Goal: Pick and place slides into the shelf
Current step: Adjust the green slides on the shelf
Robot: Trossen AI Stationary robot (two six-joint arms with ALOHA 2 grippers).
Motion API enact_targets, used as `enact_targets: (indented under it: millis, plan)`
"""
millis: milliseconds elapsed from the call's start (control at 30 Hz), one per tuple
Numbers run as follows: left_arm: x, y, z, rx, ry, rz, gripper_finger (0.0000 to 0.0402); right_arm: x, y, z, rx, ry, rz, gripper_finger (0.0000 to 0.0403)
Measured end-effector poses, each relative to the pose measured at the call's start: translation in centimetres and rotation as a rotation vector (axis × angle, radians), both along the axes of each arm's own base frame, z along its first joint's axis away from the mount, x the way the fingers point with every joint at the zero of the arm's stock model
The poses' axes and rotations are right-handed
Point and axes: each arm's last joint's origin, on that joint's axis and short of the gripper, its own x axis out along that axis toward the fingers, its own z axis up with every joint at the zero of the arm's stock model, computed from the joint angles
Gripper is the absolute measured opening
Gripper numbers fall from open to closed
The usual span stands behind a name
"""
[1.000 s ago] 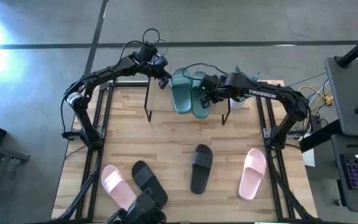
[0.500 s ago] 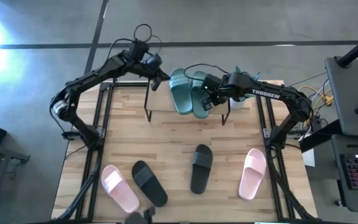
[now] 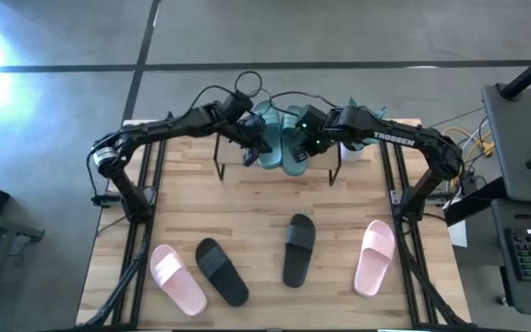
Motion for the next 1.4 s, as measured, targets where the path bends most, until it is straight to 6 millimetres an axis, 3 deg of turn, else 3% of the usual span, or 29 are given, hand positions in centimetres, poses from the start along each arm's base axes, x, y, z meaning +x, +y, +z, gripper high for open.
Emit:
enact_targets:
  millis: [567,1033,1400]
  plan:
    - [-0.9,-0.4,-2.2,-0.061,0.096,-0.002,0.0,0.5,-1.1,0.9,-0.029,-0.1,-0.004,0.0009]
    - [-2.1,-0.7,-1.2,-0.029,0.116,0.046,0.0,0.9,-3.5,-0.1,-0.054,-0.114,-0.034,0.0009]
    - [-2.5,-0.9,-1.3,-0.013,0.16,0.053,0.0,1.3,-3.8,0.1,-0.083,-0.157,-0.029,0.0009]
